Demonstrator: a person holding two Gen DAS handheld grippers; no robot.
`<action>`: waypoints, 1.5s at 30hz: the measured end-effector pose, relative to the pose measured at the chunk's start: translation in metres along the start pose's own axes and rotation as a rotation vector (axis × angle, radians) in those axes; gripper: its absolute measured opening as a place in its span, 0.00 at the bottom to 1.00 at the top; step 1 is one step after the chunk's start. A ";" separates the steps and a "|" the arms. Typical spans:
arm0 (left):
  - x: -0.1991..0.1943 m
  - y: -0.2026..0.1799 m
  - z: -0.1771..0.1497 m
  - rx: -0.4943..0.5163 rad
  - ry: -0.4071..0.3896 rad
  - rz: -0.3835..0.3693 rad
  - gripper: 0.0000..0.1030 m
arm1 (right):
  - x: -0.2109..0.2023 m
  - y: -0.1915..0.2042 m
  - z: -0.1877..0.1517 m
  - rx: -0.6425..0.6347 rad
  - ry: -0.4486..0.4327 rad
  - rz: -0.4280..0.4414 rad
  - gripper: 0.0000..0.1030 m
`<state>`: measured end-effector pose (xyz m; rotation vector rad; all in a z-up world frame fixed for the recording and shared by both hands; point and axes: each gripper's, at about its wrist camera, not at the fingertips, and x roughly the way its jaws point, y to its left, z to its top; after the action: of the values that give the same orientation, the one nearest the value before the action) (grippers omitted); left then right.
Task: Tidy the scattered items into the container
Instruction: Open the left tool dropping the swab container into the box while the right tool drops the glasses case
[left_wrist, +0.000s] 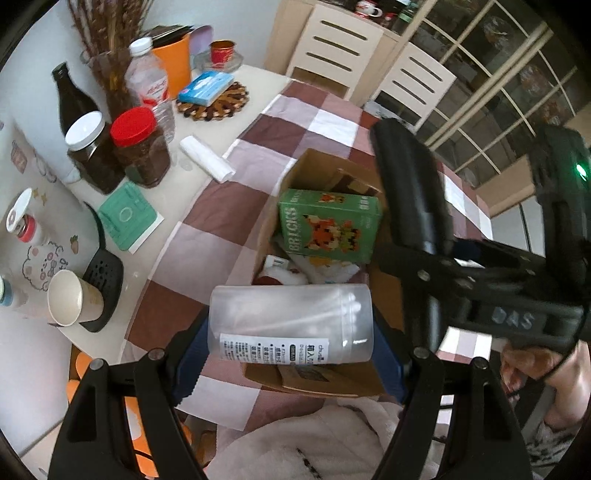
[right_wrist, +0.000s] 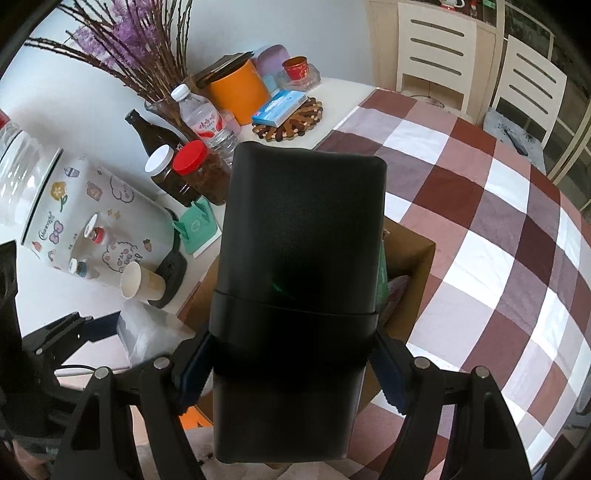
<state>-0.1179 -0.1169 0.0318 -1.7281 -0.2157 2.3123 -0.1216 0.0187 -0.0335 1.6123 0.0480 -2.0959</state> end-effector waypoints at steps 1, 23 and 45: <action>0.000 -0.004 -0.001 0.015 0.004 -0.009 0.76 | 0.000 0.000 0.001 0.003 0.000 0.004 0.75; 0.035 -0.019 -0.008 0.046 0.110 -0.016 0.76 | 0.025 0.004 0.009 -0.030 0.069 -0.026 0.76; 0.002 0.001 -0.003 -0.035 0.066 0.001 0.90 | -0.022 0.012 0.014 -0.044 -0.026 -0.135 0.77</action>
<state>-0.1155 -0.1174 0.0284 -1.8183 -0.2443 2.2611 -0.1257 0.0113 -0.0063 1.5953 0.1973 -2.2011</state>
